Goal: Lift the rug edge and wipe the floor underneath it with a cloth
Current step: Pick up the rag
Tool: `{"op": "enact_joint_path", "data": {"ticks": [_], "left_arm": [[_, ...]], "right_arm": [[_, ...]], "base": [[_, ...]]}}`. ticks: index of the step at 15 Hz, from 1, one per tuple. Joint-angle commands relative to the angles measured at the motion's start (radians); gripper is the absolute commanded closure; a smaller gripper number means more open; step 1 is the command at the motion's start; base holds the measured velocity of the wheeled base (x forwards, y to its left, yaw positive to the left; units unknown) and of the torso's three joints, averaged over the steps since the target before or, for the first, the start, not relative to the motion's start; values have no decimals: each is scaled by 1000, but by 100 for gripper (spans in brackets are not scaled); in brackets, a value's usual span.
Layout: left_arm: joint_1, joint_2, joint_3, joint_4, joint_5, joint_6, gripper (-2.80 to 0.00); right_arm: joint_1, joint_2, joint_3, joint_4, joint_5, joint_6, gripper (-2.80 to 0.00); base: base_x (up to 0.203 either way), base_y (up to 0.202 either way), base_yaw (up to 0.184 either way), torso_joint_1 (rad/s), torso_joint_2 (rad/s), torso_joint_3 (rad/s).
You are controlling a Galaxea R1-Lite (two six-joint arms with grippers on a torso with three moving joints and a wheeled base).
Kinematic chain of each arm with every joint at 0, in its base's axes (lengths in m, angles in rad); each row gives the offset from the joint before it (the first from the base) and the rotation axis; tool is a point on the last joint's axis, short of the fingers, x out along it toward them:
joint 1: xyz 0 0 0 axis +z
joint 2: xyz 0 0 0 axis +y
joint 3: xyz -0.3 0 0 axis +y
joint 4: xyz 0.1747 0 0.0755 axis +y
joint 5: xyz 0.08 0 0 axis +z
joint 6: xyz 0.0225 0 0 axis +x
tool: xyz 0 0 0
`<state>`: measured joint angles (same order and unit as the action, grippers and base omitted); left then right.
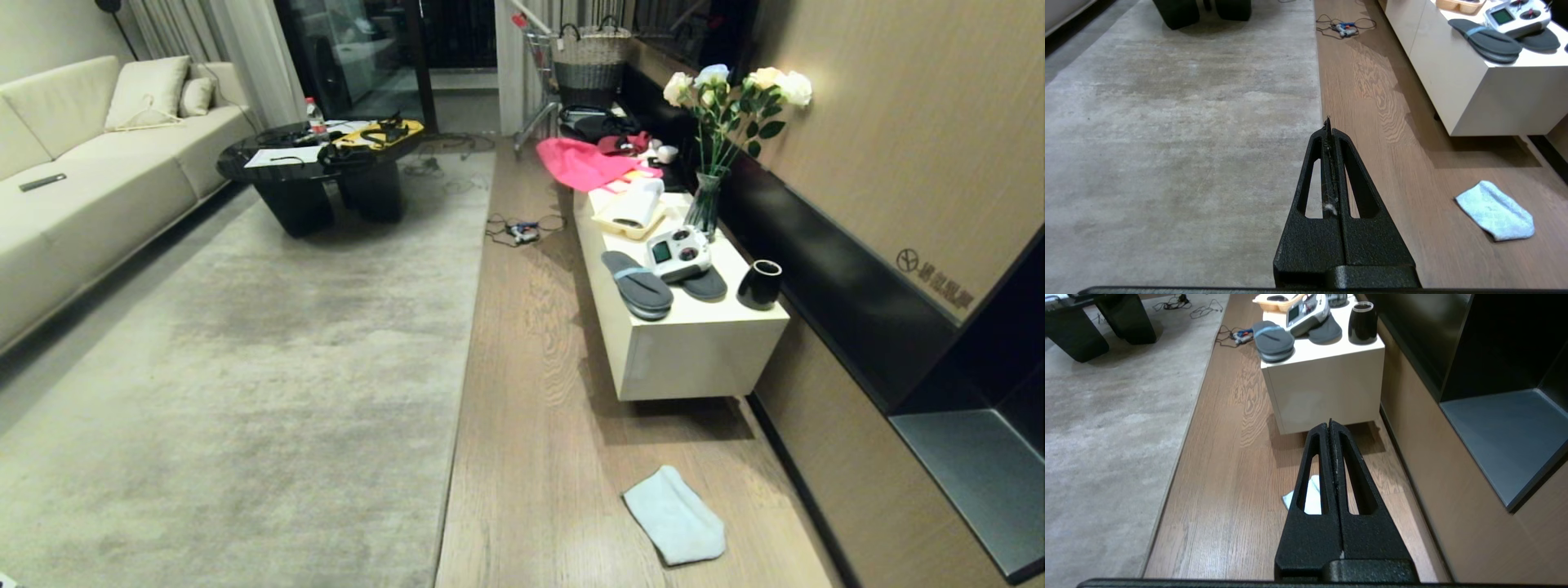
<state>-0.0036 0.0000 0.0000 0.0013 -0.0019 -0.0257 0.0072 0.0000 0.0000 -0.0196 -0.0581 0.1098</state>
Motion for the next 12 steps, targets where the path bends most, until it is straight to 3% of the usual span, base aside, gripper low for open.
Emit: {"op": "enact_joint_path", "data": {"ticks": [1, 5, 12], "left_arm": [[1, 0, 0, 0, 0, 0, 0], [1, 0, 0, 0, 0, 0, 0], [1, 0, 0, 0, 2, 0, 0]], "right_arm": [[0, 2, 0, 0, 0, 1, 0], [0, 2, 0, 0, 0, 1, 0], [0, 2, 0, 0, 0, 1, 0]], "base": [[0, 0, 0, -36, 442, 408], [0, 0, 0, -1, 393, 410], [0, 0, 0, 0, 2, 6]]}}
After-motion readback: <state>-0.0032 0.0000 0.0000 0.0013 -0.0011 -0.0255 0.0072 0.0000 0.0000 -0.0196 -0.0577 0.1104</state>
